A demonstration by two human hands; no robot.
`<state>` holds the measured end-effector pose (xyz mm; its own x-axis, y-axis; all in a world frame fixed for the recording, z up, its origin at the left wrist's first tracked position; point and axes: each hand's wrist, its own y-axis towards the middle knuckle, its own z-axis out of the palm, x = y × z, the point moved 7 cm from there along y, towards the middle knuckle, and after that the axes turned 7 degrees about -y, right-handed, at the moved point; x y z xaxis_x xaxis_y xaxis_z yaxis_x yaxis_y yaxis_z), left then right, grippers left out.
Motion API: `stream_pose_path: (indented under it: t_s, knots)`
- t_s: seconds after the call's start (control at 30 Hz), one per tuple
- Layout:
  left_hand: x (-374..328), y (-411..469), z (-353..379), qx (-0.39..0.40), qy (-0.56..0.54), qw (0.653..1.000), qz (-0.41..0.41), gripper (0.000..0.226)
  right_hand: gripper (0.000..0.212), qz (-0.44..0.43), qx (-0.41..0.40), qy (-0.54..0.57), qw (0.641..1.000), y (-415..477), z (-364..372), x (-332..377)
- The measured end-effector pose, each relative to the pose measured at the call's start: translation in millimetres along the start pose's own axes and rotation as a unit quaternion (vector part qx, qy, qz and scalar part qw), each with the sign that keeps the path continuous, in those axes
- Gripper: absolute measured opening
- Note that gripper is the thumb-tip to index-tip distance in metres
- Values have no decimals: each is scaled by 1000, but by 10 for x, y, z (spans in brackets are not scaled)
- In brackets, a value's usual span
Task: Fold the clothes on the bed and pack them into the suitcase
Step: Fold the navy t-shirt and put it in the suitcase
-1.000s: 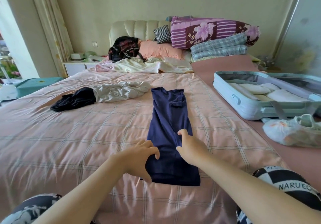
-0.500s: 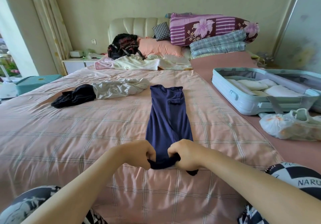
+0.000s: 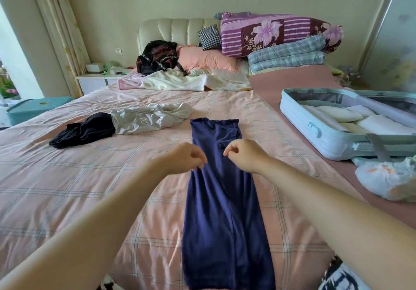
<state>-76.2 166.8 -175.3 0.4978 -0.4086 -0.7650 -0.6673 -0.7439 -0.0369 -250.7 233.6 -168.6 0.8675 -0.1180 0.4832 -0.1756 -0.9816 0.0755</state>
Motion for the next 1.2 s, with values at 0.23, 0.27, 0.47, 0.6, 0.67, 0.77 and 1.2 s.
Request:
stream_pose_path:
  t_s: [0.23, 0.27, 0.47, 0.6, 0.67, 0.77, 1.2]
  knots:
    - [268, 1026, -269, -98, 62, 993, 21, 27, 24, -2, -45, -54, 997, 1024, 68, -180]
    - [308, 1157, -272, -104, 79, 991, 30, 28, 20, -8, -47, -72, 996, 1174, 103, -202]
    - [547, 1704, -241, -153, 129, 979, 47, 39, 28, 19, -71, -188, 979, 2012, 272, -422]
    - [650, 1932, -332, -171, 112, 977, 64, 39, 30, 64, -32, -283, 956, 2373, 438, -615]
    - [683, 2000, -413, -201, 95, 972, 76, 38, 21, 60, -65, -242, 966, 2483, 414, -610]
    - [681, 2018, -436, -228, 104, 963, 101, 36, 22, 29, -176, -197, 964, 2520, 188, -569]
    - [700, 2156, -79, -121, 321, 939, 15, 50, 23, -22, -223, -267, 937, 2312, 188, -522]
